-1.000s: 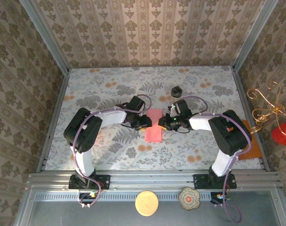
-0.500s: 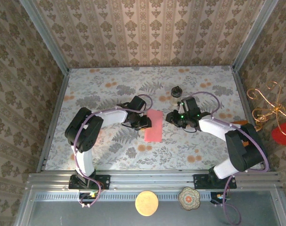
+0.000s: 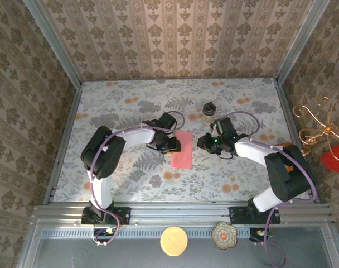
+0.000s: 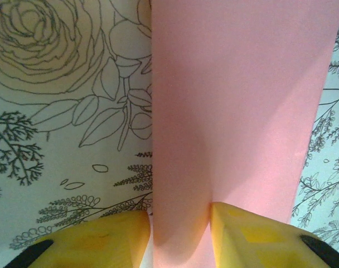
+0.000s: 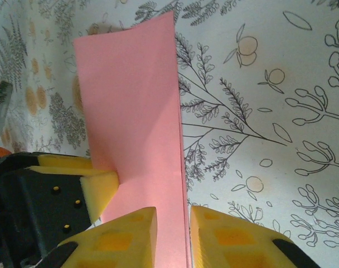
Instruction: Fold a paper plane with a square sheet of paper (pick it up from the middle)
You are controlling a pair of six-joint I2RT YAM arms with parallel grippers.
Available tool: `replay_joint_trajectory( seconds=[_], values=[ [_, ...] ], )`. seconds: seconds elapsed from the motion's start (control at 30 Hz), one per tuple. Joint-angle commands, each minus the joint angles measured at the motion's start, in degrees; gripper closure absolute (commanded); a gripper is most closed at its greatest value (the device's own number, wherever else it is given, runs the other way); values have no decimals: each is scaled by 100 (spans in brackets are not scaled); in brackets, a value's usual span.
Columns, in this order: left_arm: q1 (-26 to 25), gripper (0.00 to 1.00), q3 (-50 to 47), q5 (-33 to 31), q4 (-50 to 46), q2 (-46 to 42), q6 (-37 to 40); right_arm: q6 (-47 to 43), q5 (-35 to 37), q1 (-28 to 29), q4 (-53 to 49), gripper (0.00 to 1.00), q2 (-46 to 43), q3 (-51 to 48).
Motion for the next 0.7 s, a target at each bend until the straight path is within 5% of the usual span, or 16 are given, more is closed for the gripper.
replay_joint_trajectory(
  seconds=[0.0, 0.67],
  values=[
    [-240, 60, -298, -218, -187, 851, 216, -83, -125, 45, 48, 75, 135, 62],
    [-170, 60, -390, -165, -69, 959, -448, 45, -272, 317, 259, 76, 388, 155]
  ],
)
